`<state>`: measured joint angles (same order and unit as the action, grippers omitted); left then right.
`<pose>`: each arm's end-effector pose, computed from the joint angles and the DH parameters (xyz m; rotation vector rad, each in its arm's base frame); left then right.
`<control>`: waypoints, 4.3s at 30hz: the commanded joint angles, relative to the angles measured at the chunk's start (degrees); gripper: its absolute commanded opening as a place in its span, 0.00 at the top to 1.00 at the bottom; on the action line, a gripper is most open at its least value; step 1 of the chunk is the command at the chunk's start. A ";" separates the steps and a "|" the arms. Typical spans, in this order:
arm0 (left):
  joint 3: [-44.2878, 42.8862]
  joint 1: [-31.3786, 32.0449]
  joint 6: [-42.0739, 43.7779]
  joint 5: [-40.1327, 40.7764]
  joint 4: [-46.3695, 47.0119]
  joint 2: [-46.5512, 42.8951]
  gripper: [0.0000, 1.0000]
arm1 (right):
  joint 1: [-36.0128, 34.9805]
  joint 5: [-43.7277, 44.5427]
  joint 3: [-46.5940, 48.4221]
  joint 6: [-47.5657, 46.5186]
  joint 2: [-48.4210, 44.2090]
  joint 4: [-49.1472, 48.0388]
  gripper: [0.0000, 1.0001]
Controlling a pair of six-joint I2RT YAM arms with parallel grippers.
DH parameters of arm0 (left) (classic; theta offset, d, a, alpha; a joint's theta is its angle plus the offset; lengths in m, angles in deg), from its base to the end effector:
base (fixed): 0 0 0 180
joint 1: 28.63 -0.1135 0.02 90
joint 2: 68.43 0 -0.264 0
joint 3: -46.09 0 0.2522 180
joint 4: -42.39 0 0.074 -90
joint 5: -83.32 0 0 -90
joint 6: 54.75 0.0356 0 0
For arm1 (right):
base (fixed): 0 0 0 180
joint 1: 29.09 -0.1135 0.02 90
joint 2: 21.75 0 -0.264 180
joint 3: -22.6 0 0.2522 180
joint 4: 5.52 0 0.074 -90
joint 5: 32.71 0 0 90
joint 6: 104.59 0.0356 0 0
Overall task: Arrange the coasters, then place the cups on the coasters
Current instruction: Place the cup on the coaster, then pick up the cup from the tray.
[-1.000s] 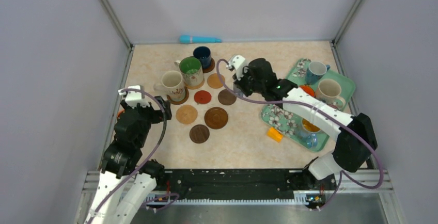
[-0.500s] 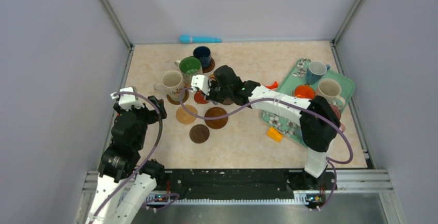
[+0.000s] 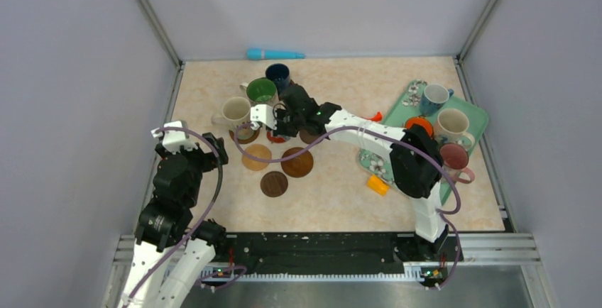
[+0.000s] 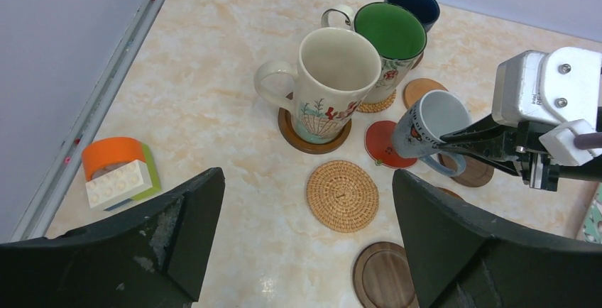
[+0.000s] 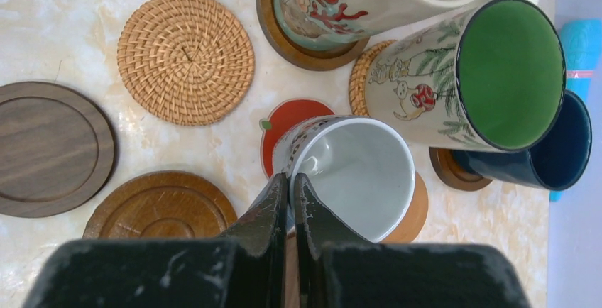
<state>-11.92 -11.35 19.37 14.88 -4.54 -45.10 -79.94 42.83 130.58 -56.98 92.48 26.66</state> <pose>0.0895 -0.0141 0.3388 -0.2472 1.7528 -0.0832 0.2861 0.3655 0.2594 -1.7200 1.4368 0.3627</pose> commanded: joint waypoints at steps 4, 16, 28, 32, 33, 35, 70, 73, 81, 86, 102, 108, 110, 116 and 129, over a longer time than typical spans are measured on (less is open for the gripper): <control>-2.35 -0.33 -0.73 1.32 1.11 -0.65 0.07 | -0.12 -2.52 6.58 -3.30 2.37 -0.99 1.00; -2.46 -0.34 -0.99 1.78 0.91 -0.75 0.07 | 0.77 -2.50 7.90 -3.75 4.28 -0.50 1.00; -2.46 -0.37 -1.00 1.77 0.90 -0.63 0.07 | 1.24 -0.92 7.34 -4.19 5.20 -0.31 1.00; -2.36 -0.40 -1.08 1.70 0.91 -0.59 0.07 | 1.35 -0.67 7.15 -4.28 5.51 -0.35 1.00; -2.35 -0.40 -1.03 1.61 0.94 -0.56 0.07 | 1.30 -0.66 7.14 -4.28 5.49 -0.52 1.00; -2.36 -0.41 -1.07 1.59 0.99 -0.54 0.07 | 1.33 -0.76 6.80 -4.25 5.48 -1.06 1.00; -0.05 -0.40 -0.37 -2.09 3.69 -0.13 0.06 | 4.15 10.35 -17.45 17.86 -20.86 -23.11 0.46; 0.74 -0.41 0.30 -6.28 4.80 1.06 0.05 | 5.68 23.18 -20.66 27.19 -27.34 -19.73 0.46; 0.03 -0.41 0.26 -10.87 4.16 4.78 0.02 | 10.75 38.70 -26.23 44.45 -39.42 -2.52 0.47; 0.28 -0.44 0.23 -11.83 4.11 5.07 0.01 | 19.00 42.00 -30.85 52.19 -45.12 2.43 0.48; 0.78 -0.34 0.49 -13.74 4.77 4.83 0.01 | 49.00 23.26 -22.00 36.59 -28.96 -1.30 0.43; 0.95 -0.33 0.59 -13.57 4.82 4.48 0.01 | 53.64 21.95 -15.47 34.36 -19.29 -0.08 0.47; 0.98 -0.33 0.65 -13.57 4.80 4.63 0.01 | 54.04 21.93 -13.66 32.87 -16.91 0.20 0.49; 0.91 -0.36 0.76 -13.55 4.83 5.01 0.01 | 54.62 19.59 -10.35 31.50 -12.05 1.31 0.51; 1.00 -0.32 0.94 -13.57 4.95 5.49 0.01 | 54.72 19.31 -10.37 30.62 -7.92 1.46 0.60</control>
<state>-11.27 -11.46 19.59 1.66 -2.53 -40.07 -25.65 62.74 118.67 -25.49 84.33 29.19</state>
